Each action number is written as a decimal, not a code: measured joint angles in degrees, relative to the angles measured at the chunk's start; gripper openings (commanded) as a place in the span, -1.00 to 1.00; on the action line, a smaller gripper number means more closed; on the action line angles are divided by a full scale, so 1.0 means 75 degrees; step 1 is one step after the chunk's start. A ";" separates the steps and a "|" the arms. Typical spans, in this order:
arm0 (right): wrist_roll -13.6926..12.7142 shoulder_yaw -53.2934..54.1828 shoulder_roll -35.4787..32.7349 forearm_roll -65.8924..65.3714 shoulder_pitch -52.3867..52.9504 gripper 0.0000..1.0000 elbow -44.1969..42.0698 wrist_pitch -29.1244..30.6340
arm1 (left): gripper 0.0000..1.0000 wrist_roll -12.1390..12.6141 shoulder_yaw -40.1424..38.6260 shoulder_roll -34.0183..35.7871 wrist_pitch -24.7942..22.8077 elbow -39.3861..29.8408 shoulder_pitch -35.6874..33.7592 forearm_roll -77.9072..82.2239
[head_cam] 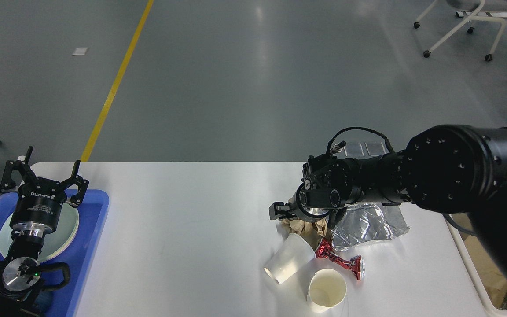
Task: Tidy desktop
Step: 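Lower the right gripper onto the crumpled brown paper and grasp it, then lift the crumpled paper and carry it toward the white bin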
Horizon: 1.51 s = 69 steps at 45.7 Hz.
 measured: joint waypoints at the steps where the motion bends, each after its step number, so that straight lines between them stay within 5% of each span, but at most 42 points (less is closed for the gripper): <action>1: -0.0003 0.0005 0.0000 -0.0020 -0.0121 0.94 -0.0137 -0.0004 | 0.94 0.0000 0.0000 0.0000 0.0000 0.0000 0.0000 0.0000; 24: 0.0002 0.0164 -0.0008 -0.0621 -0.1203 0.93 -0.1166 -0.0181 | 0.94 0.0000 0.0000 0.0000 0.0000 0.0000 0.0000 0.0000; 39: -0.0001 0.0428 -0.0022 -0.0659 -0.1403 0.22 -0.1182 -0.0504 | 0.94 0.0000 0.0000 0.0000 0.0000 0.0000 0.0000 0.0000; 53: -0.0006 0.0449 -0.0020 -0.0662 -0.1506 -0.98 -0.1174 -0.0551 | 0.94 0.0000 0.0000 0.0000 0.0000 0.0000 0.0000 0.0000; 69: -0.0007 0.0469 -0.0007 -0.0599 -0.1595 -1.00 -0.1117 -0.0969 | 0.94 0.0000 0.0000 0.0000 0.0000 0.0000 0.0000 0.0000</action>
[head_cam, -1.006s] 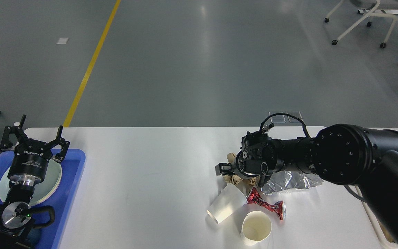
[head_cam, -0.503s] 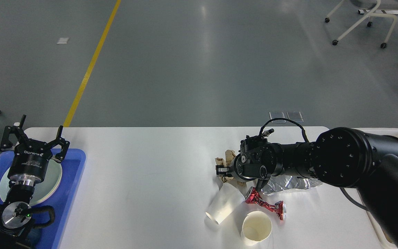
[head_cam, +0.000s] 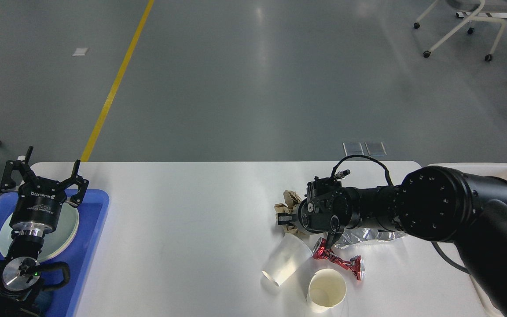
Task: Tidy desktop
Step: 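Lift the crumpled paper and carry it toward the white bin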
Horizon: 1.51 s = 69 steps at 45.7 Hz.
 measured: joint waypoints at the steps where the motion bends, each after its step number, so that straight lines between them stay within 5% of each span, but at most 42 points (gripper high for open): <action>1: 0.0001 0.0000 0.0003 0.0010 0.0005 -1.00 0.0008 -0.0001 | 0.94 0.0000 0.0000 0.0000 0.0000 0.0000 0.0000 0.0000; 21: 0.0011 0.0084 -0.0001 0.0126 0.0606 -1.00 0.0610 0.0081 | 0.94 0.0000 0.0000 0.0000 0.0000 0.0000 0.0000 0.0000; 34: 0.0009 0.0079 -0.0816 0.0330 0.2837 -1.00 0.2899 0.0208 | 0.94 0.0000 0.0000 0.0000 0.0000 0.0000 0.0000 0.0000; 59: 0.0076 -0.0479 -0.2890 0.1030 0.7365 -1.00 0.5931 0.3805 | 0.94 0.0000 0.0000 0.0000 0.0000 0.0000 0.0000 0.0000; 69: 0.0085 -0.1029 -0.3061 0.1026 0.7970 -1.00 0.6648 0.4156 | 0.94 0.0000 0.0000 0.0000 0.0000 0.0000 0.0000 0.0000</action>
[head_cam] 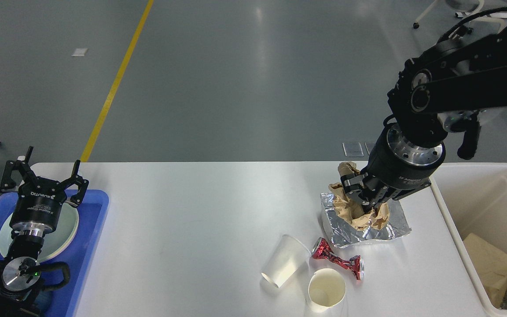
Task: Tidy desktop
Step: 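Lift the crumpled paper and carry it toward the white bin, then release the crumpled paper inside the bin with the right gripper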
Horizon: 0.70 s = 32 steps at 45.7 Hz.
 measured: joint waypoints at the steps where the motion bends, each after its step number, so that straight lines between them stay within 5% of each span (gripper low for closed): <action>1: 0.0000 -0.0013 -0.0007 0.0000 0.0006 -1.00 0.0011 0.0000 | 0.94 0.0000 0.0000 0.0000 0.0000 0.0000 0.0000 0.0000; 17: -0.0011 -0.0876 -0.0540 0.0026 0.0020 -1.00 -0.0055 -0.0376 | 0.94 0.0000 0.0000 0.0000 0.0000 0.0000 0.0000 0.0000; 32: -0.0014 -0.2274 -0.2810 -0.0337 -0.0792 -1.00 -0.1330 -0.0619 | 0.94 -0.0012 0.0000 0.0000 0.0000 0.0000 0.0000 0.0000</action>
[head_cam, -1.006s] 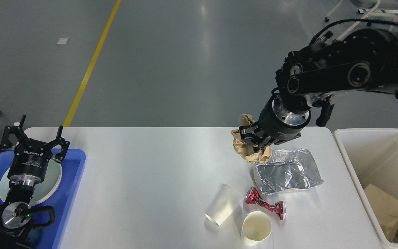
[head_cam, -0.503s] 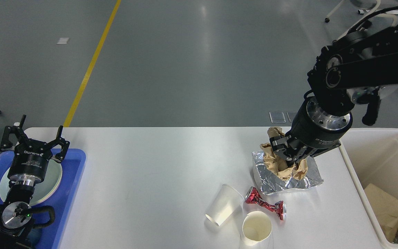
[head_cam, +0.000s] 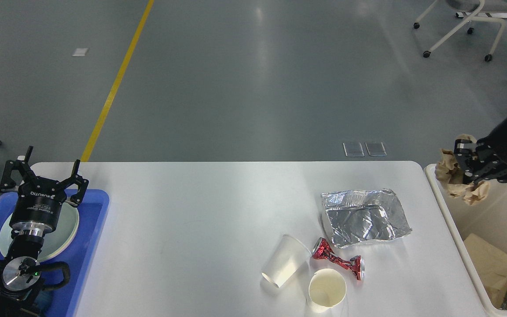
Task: Tidy desktop
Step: 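Release the crumpled paper inside the bin with the right gripper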
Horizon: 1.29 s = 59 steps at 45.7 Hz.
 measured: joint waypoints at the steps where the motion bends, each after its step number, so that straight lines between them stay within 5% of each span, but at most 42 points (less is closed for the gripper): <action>1: -0.0005 -0.0018 -0.0177 -0.0075 -0.0115 -1.00 -0.0137 0.0000 | 0.94 0.0000 0.0000 0.0000 0.0000 0.0000 0.0001 0.0000; 13: -0.0038 0.0781 -0.2614 -0.1488 -0.2455 -1.00 -0.2245 -0.0285 | 0.94 0.0000 0.0000 0.0000 0.0000 0.0000 0.0002 0.0000; 22: 0.0013 0.2491 -0.3031 -0.1738 -0.5374 -1.00 -0.3332 -0.1770 | 0.94 0.0000 0.0000 0.0000 0.0000 0.0000 0.0002 0.0000; 30: 0.0027 0.4385 -0.2462 -0.1746 -0.8228 -1.00 -0.4591 -0.3292 | 0.94 0.0001 0.0000 0.0000 0.0000 0.0000 0.0002 0.0000; 43: 0.0032 0.6123 -0.0364 -0.1660 -1.1394 -1.00 -0.7889 -0.4211 | 0.94 0.0010 0.0000 0.0000 0.0000 0.0000 0.0001 0.0000; 50: 0.0039 0.6733 0.0939 -0.1618 -1.2633 -1.00 -0.9477 -0.5026 | 0.94 0.0010 0.0000 0.0000 0.0000 0.0000 0.0001 0.0000; 59: 0.0049 0.6914 0.1528 -0.1607 -1.3067 -1.00 -0.9846 -0.5508 | 0.94 0.0006 0.0000 0.0000 0.0000 0.0000 0.0000 0.0000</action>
